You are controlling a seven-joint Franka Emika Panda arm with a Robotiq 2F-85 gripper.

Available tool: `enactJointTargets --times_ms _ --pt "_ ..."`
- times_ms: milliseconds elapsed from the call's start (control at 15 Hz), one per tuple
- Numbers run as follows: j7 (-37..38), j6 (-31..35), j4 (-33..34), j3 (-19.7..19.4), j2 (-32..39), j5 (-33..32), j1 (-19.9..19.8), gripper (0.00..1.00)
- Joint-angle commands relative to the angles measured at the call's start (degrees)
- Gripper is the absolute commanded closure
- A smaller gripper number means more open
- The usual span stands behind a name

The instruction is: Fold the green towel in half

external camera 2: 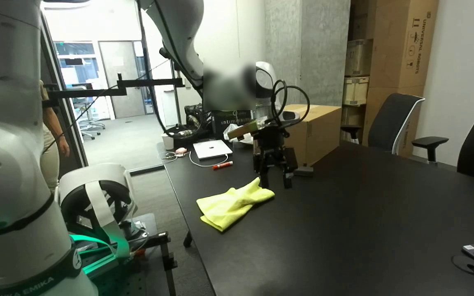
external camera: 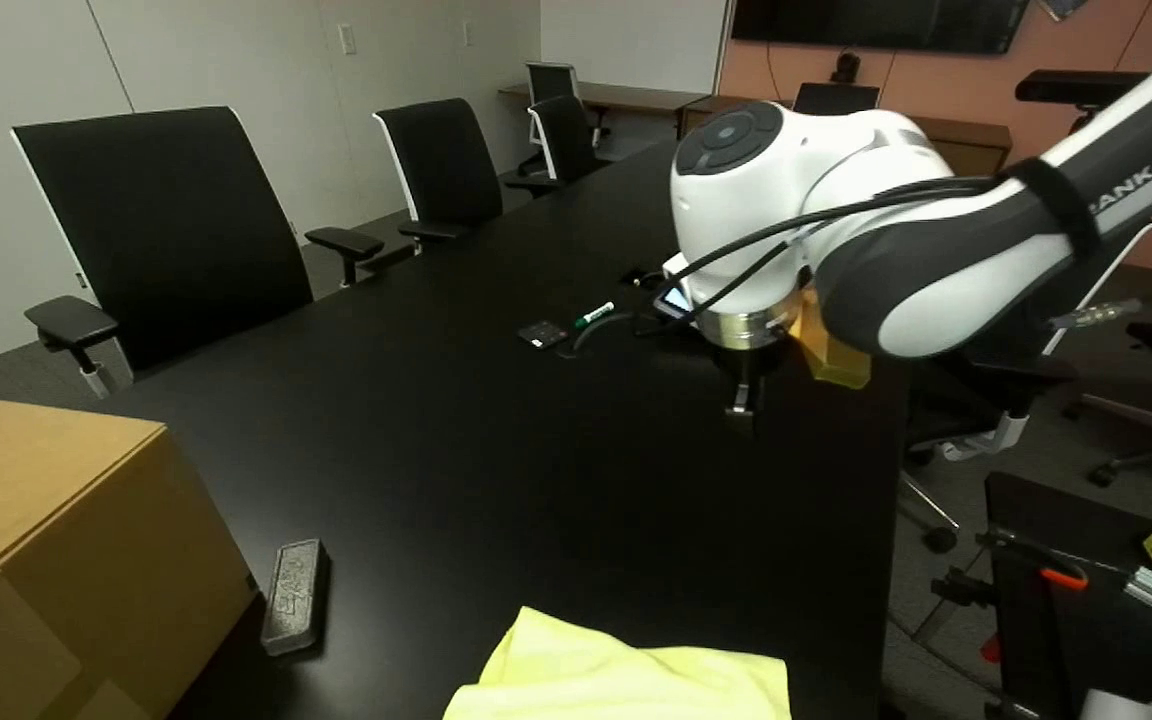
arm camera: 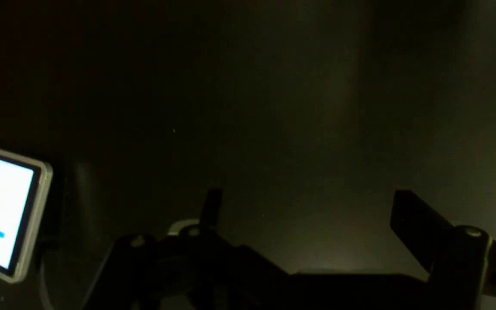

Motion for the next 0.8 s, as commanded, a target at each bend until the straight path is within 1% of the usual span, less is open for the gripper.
enactJointTargets --times_ms 0,200,333,533,600,667,733 --pt "5.1 2.5 -14.3 0.8 -13.8 -2.0 -3.2 0.0" --pt "5.6 3.5 -22.3 1.6 -22.7 -1.3 -6.0 0.0" --pt "3.5 4.4 -26.5 1.9 -28.8 -0.3 -8.0 0.0" --pt "1.0 5.3 -31.1 2.1 -38.1 0.2 -10.8 0.0" --pt "1.0 7.9 -32.4 2.0 -40.0 -0.7 -11.9 0.0" --pt "2.0 4.4 -27.6 3.8 -32.7 0.7 -12.0 0.0" --pt "1.6 4.7 -28.5 4.0 -34.6 0.8 -12.8 0.0"
